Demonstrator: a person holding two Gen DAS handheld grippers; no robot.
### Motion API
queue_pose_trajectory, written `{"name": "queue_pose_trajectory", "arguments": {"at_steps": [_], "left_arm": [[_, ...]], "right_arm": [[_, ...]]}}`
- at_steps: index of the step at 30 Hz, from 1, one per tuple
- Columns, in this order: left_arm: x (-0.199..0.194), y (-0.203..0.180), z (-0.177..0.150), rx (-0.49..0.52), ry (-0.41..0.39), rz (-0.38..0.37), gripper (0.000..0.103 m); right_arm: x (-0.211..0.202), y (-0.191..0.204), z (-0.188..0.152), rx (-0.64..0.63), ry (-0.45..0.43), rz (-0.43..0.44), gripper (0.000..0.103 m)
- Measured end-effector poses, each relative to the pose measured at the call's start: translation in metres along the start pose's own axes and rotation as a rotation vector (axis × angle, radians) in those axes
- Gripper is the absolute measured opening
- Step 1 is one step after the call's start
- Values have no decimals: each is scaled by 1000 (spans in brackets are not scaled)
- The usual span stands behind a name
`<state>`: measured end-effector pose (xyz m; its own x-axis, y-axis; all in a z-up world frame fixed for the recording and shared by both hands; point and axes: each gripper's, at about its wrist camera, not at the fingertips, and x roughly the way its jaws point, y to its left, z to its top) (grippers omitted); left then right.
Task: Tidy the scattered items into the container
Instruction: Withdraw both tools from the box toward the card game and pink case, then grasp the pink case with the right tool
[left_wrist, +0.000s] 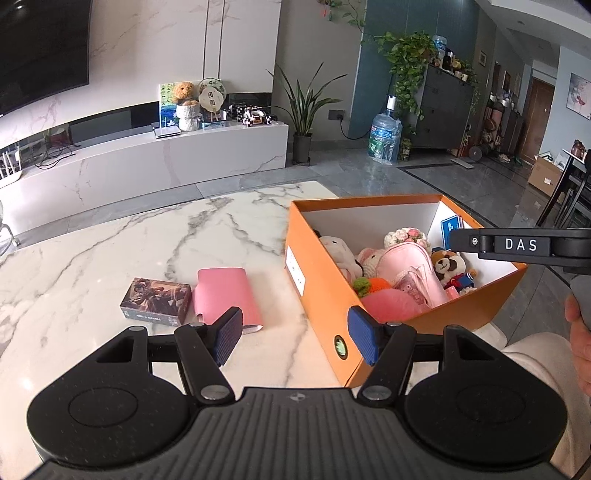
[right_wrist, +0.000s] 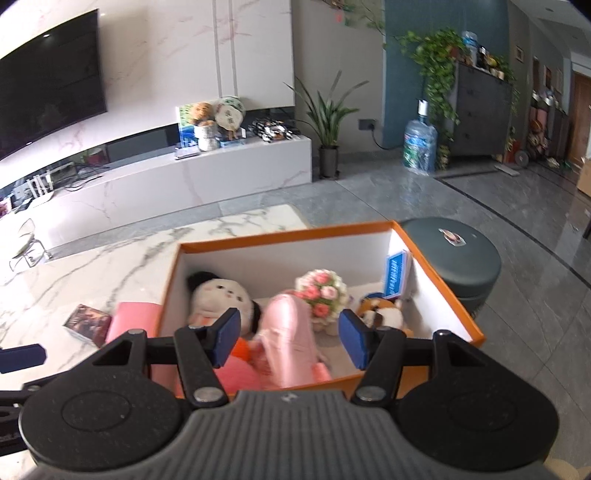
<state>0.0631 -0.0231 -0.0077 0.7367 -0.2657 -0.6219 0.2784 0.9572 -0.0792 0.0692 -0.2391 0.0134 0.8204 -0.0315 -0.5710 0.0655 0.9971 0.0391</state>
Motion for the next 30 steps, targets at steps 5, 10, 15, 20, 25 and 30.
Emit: {"name": "queue_pose_trajectory", "arguments": {"at_steps": [5,10,15,20,25,30], "left_arm": [[-8,28,-7,-56,-24,39,74],[-11,61,-16,-128,-43,65,74],[-13,92,-25,-192,-53,90,74],[-12,120,-34,-247,-55,113,74],[-1,137,-44,-269,-26,128,74],[18,144,-52,-263,5,133,81]], "right_arm": [[-4,36,-1,-56,-10,54,63],[1,70,-7,-98,-7,110,63],[9,105,-17,-149,2,168,63],[22,141,-29,-221,22,220,63],[43,165,-37,-277,53,238,65],[70,178,-45,-306,86,234,69]]}}
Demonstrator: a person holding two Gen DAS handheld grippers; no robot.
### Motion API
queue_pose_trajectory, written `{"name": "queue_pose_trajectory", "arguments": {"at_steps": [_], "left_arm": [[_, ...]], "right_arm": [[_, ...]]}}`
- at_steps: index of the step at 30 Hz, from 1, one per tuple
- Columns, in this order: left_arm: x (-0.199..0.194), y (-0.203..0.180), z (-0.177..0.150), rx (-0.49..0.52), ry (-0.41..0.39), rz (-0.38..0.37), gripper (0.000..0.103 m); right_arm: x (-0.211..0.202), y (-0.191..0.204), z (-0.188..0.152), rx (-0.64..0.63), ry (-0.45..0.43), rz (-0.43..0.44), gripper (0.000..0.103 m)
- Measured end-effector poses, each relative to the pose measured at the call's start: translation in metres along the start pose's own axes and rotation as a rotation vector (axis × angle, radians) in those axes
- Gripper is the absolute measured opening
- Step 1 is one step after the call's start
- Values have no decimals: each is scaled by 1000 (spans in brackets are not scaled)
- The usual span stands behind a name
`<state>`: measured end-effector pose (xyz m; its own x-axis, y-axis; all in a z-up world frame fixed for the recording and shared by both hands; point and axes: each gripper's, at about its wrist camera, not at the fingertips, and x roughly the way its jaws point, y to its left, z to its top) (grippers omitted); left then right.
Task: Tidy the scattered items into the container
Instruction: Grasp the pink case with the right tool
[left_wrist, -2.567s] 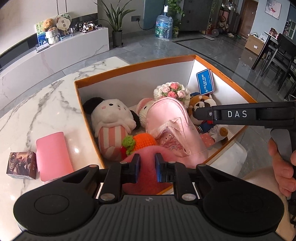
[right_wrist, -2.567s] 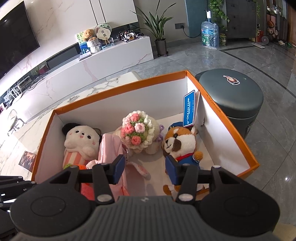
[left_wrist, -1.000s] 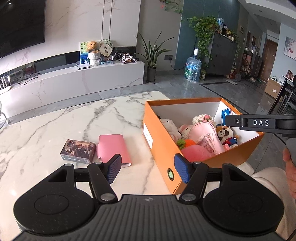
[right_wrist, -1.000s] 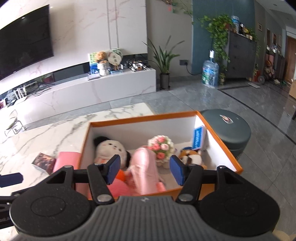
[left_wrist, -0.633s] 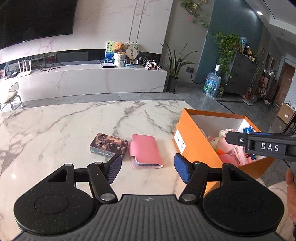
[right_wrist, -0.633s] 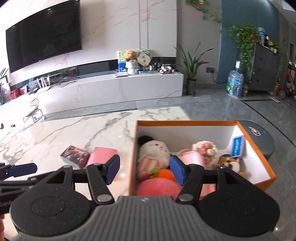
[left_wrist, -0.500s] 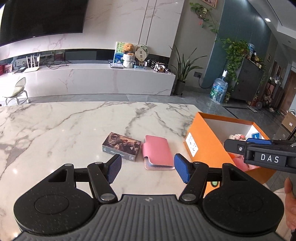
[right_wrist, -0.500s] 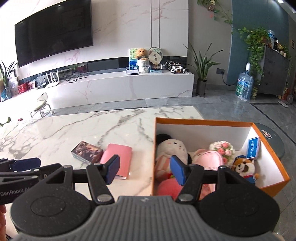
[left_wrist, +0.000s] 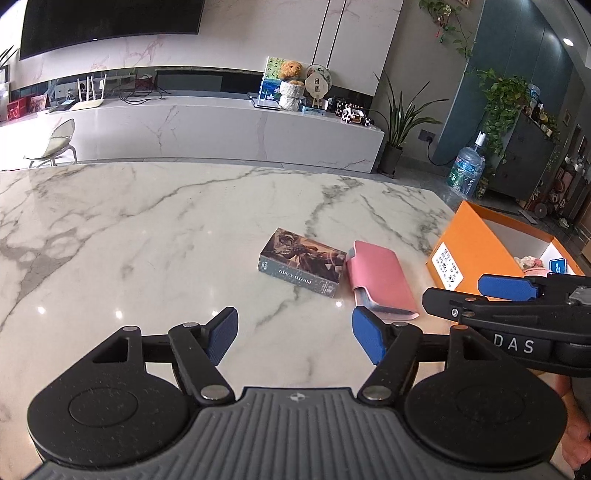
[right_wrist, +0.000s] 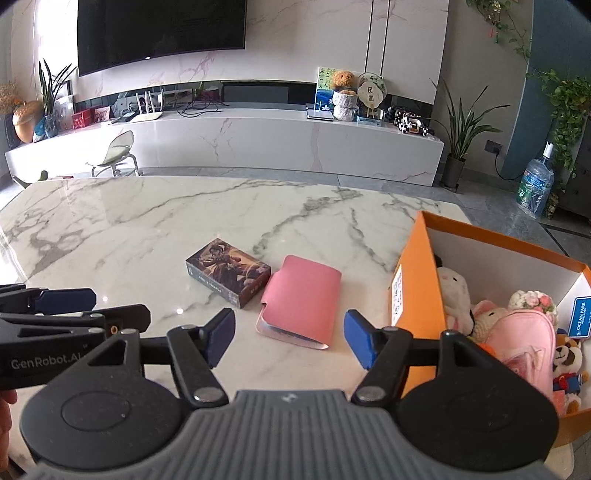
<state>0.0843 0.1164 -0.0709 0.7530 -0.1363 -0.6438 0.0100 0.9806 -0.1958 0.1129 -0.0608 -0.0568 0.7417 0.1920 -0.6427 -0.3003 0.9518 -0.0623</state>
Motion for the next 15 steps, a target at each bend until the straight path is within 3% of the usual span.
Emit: {"name": "queue_pose_trajectory", "arguments": {"at_steps": [15], "left_arm": [[60,-6,4,103,17,8,87]], "right_arm": [[85,-16,9,53,52,19,81]]}}
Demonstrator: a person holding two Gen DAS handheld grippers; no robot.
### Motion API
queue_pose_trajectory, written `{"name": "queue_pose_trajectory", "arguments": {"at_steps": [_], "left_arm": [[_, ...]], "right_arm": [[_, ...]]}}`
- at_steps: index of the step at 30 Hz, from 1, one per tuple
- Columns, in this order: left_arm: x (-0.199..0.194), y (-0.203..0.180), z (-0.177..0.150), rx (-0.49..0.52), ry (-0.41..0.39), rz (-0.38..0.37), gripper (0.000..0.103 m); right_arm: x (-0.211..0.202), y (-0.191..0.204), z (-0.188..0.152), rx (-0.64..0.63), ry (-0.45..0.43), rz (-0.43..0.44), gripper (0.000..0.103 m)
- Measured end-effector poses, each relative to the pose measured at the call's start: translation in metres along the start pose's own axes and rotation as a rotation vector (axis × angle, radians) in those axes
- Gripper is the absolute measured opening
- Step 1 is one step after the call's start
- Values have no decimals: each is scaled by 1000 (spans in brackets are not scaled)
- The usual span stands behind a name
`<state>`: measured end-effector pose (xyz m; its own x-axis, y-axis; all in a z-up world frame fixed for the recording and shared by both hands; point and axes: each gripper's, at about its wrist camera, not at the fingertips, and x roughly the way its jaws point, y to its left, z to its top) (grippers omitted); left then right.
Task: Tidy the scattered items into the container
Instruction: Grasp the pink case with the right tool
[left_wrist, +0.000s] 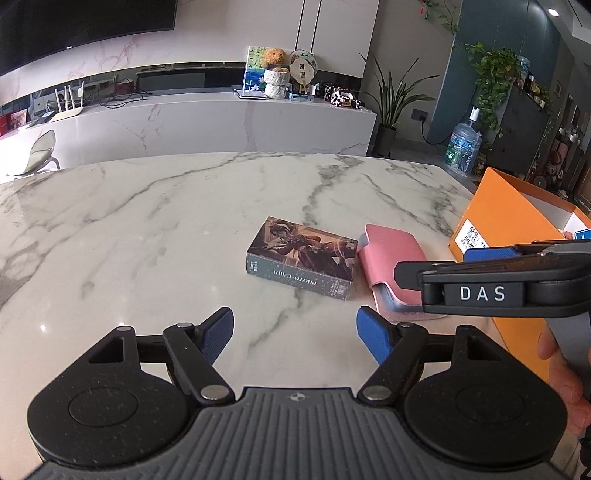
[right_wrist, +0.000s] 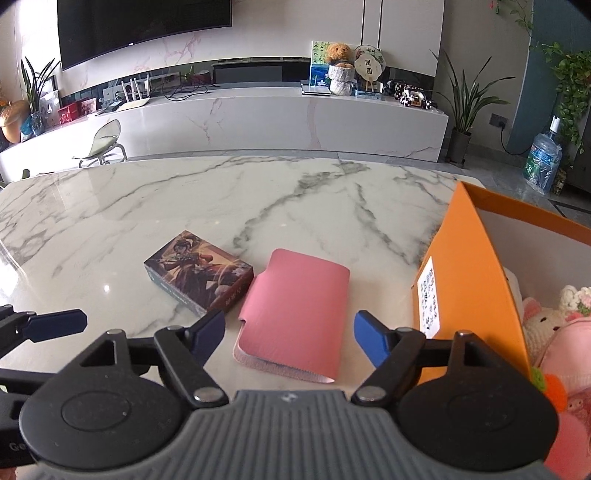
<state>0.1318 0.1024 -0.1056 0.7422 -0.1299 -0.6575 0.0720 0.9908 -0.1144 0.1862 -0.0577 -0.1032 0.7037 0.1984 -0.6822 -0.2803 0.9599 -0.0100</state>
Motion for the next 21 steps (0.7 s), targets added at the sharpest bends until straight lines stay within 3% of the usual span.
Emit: {"name": "queue_pose_trajectory", "arguments": {"at_steps": [4,11,21], "left_arm": [[16,-2,10,34,-1,4,88],[38,-14,19,196,16,41,90],[64,-21,21,286,35,36,90]], "right_arm": [[10,-9,1,40,-3,11,82],[26,-20,1,87,3,42,81],[49,-25,-1,125,35,96,82]]}}
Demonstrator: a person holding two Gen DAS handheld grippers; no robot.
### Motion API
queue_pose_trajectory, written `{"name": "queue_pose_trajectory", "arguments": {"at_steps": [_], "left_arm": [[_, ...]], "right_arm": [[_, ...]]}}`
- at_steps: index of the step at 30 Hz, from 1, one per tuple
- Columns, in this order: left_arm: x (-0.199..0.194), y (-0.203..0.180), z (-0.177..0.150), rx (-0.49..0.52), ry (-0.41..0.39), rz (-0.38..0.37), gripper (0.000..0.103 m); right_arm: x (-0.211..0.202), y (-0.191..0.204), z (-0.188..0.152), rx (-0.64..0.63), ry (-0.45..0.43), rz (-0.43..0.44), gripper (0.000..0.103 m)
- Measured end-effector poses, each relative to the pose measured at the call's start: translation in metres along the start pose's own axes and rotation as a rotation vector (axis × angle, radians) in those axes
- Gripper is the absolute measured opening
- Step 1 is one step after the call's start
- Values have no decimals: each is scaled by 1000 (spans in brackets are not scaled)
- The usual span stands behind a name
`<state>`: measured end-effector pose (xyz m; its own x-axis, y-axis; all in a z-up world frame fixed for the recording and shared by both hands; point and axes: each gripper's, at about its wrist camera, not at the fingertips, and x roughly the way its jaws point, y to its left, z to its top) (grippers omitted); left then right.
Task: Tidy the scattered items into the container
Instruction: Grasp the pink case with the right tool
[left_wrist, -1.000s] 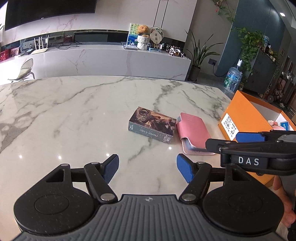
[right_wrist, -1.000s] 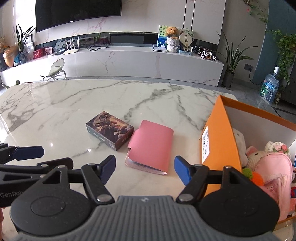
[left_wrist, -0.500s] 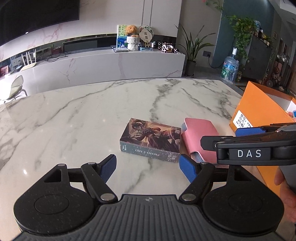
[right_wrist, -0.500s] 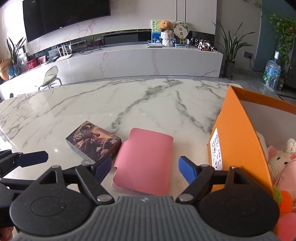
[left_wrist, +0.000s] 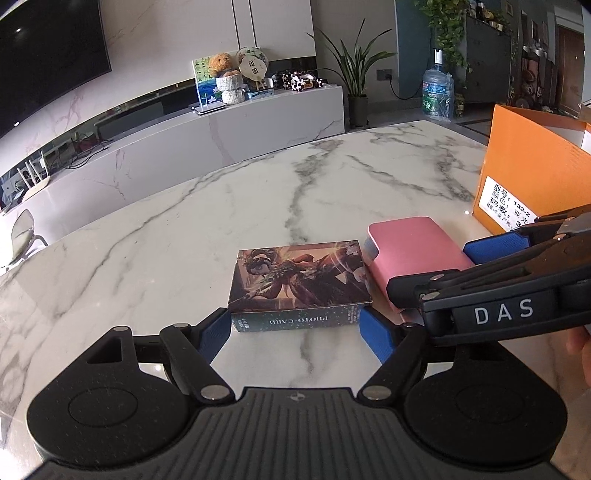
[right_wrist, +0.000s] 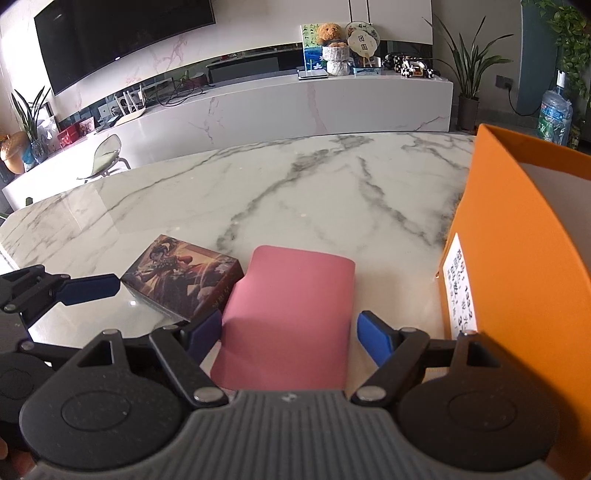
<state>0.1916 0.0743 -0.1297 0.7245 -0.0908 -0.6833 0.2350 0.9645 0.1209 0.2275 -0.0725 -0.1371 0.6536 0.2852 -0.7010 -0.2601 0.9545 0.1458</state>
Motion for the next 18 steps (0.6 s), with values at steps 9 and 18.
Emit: {"name": "queue_pose_trajectory", "arguments": {"at_steps": [9,18], "left_arm": [[5,7,5,44,-5,-16,94],[-6,35,10,-98,11,-75,91]], "right_arm": [[7,1,2,-19,-25,-16,81],[3,6,21,-61,-99,-113,49]]}}
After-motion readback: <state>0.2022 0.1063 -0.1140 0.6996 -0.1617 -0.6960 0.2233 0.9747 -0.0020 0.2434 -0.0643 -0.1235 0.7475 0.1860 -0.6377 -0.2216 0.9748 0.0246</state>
